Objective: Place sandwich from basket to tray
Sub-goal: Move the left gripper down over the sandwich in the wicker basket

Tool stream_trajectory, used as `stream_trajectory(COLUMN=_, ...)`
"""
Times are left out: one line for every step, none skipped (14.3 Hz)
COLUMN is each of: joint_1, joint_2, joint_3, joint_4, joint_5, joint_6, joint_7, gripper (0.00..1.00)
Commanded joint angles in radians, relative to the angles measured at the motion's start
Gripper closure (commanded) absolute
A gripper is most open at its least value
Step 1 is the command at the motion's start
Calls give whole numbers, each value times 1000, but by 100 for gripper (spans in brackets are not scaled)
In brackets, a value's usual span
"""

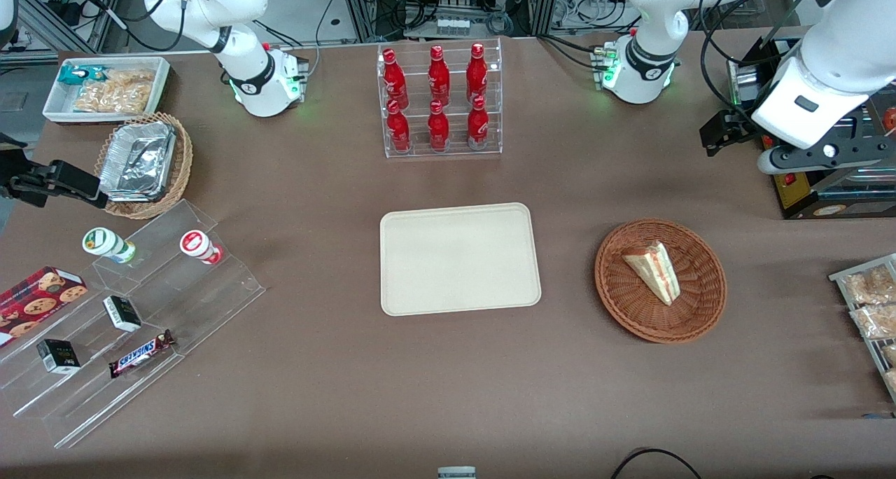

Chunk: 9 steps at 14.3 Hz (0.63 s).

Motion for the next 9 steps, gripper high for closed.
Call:
stream_trajectory(joint_1=20, joint_2=13, joint_3=-19, joint_4=19, joint_5=4, joint_6=-24, joint_7=20, gripper=0)
stream_trajectory(joint_1=18, joint_2=16, joint_3=-19, joint_4=19, joint_5=0, joint_6=-21, joint_7=14, gripper=0)
stream_trajectory(joint_1=18, joint_2=19, joint_3=-17, joint_4=10, joint_5=-1, joint_6=-19, joint_7=11, gripper=0)
stream_trajectory(joint_1=18, joint_2=21, joint_3=-16, joint_4=-10, joint_5=0, joint_6=-5, joint_7=11, gripper=0)
stream_trajectory(joint_1=20, joint_2=21, joint_3=-13, joint_4=-36, joint_5=2, joint_6=17, joint_7=11, gripper=0)
stream_trajectory(joint_1=21, joint_2=21, joint_3=-7, joint_4=-78, joint_5=5, joint_6=48, joint_7=11, gripper=0)
stream_trajectory(joint_1=21, joint_2=22, joint_3=-2, joint_4=-125, joint_5=13, joint_6=83, joint_7=9, gripper=0)
stream_trajectory(joint_1=21, joint_2=25, joint_3=21, joint_4=-177, joint_5=14, joint_6=128, joint_7=9, gripper=0)
stream_trajectory(joint_1=18, joint_2=37, joint_3=50, joint_4=-231, joint_5=16, joint_6=180, joint_7=9, gripper=0)
